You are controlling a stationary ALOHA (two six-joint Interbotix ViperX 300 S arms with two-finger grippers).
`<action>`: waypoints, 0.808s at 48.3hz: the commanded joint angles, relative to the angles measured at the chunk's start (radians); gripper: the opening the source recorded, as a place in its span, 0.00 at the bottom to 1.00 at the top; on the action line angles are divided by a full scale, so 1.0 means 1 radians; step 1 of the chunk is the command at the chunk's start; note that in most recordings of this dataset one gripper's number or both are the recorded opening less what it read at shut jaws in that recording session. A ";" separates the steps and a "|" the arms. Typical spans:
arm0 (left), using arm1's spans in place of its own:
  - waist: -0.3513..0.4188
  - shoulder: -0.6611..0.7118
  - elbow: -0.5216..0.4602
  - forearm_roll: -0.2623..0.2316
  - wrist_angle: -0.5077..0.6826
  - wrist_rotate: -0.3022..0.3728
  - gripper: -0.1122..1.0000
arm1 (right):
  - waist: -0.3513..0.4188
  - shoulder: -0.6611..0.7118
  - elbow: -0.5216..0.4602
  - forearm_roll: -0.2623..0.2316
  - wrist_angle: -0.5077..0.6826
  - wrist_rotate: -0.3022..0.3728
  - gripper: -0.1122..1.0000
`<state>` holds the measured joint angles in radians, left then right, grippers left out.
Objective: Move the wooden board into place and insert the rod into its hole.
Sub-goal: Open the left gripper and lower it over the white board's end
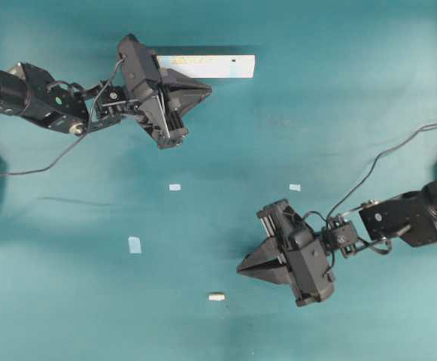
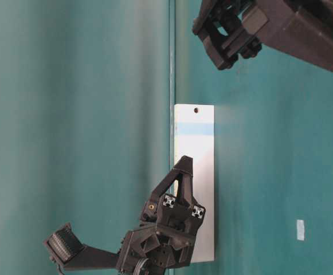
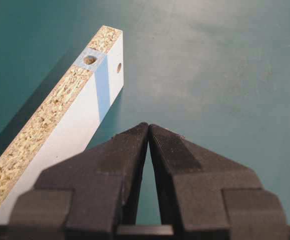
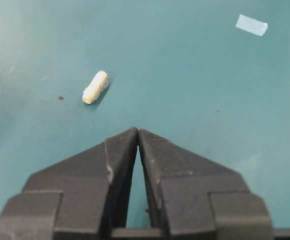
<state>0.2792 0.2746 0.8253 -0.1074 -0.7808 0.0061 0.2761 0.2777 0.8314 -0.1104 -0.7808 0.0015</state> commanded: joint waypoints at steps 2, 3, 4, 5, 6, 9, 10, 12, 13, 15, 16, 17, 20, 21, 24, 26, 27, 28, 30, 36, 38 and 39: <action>-0.014 -0.095 -0.029 0.034 0.103 -0.017 0.24 | 0.005 -0.038 -0.008 -0.002 0.009 -0.002 0.32; -0.014 -0.104 -0.035 0.032 0.132 -0.018 0.23 | 0.005 -0.043 -0.009 -0.003 0.023 -0.002 0.30; -0.014 -0.112 -0.041 0.034 0.161 -0.018 0.19 | 0.005 -0.049 -0.011 -0.003 0.040 -0.002 0.25; -0.014 -0.118 -0.048 0.034 0.190 -0.017 0.15 | 0.005 -0.054 -0.015 -0.003 0.057 -0.002 0.22; -0.012 -0.126 -0.054 0.034 0.219 -0.017 0.11 | 0.005 -0.061 -0.017 -0.003 0.078 -0.002 0.18; -0.011 -0.150 -0.074 0.035 0.304 -0.008 0.10 | 0.005 -0.087 -0.029 -0.003 0.153 0.000 0.12; -0.011 -0.156 -0.077 0.037 0.322 -0.006 0.11 | 0.005 -0.097 -0.034 -0.003 0.181 0.000 0.11; -0.011 -0.170 -0.084 0.038 0.359 -0.005 0.11 | 0.006 -0.115 -0.040 -0.003 0.229 0.000 0.11; -0.011 -0.176 -0.084 0.040 0.374 -0.003 0.11 | 0.006 -0.124 -0.044 -0.005 0.252 0.002 0.11; -0.011 -0.190 -0.091 0.040 0.399 -0.002 0.12 | 0.006 -0.143 -0.049 -0.005 0.290 0.002 0.12; -0.011 -0.196 -0.087 0.040 0.411 0.000 0.15 | 0.006 -0.150 -0.051 -0.003 0.308 0.002 0.14; -0.012 -0.206 -0.086 0.040 0.420 0.003 0.19 | 0.006 -0.163 -0.052 -0.003 0.333 0.003 0.17; -0.014 -0.232 -0.081 0.041 0.448 0.011 0.33 | 0.008 -0.186 -0.057 -0.003 0.371 0.006 0.28; -0.014 -0.239 -0.078 0.043 0.457 0.018 0.39 | 0.008 -0.192 -0.058 -0.005 0.385 0.009 0.33; -0.014 -0.267 -0.067 0.043 0.485 0.043 0.56 | 0.008 -0.212 -0.064 -0.003 0.413 0.017 0.50; -0.011 -0.285 -0.058 0.046 0.505 0.071 0.65 | 0.008 -0.222 -0.067 -0.003 0.431 0.023 0.61; -0.009 -0.295 -0.054 0.048 0.515 0.089 0.69 | 0.008 -0.227 -0.069 -0.005 0.442 0.026 0.67; -0.006 -0.307 -0.048 0.049 0.532 0.123 0.74 | 0.008 -0.232 -0.072 -0.005 0.453 0.029 0.72; 0.000 -0.325 -0.038 0.048 0.558 0.172 0.82 | 0.009 -0.239 -0.077 -0.003 0.476 0.035 0.77; 0.025 -0.362 -0.020 0.044 0.617 0.298 0.89 | 0.014 -0.247 -0.103 -0.005 0.568 0.061 0.77; 0.035 -0.371 -0.017 0.044 0.626 0.322 0.90 | 0.015 -0.247 -0.112 -0.005 0.598 0.067 0.77; 0.041 -0.374 -0.017 0.044 0.629 0.331 0.90 | 0.015 -0.249 -0.117 -0.005 0.612 0.071 0.77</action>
<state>0.2991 -0.0614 0.8130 -0.0629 -0.1657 0.3022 0.2853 0.0568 0.7470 -0.1135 -0.2117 0.0644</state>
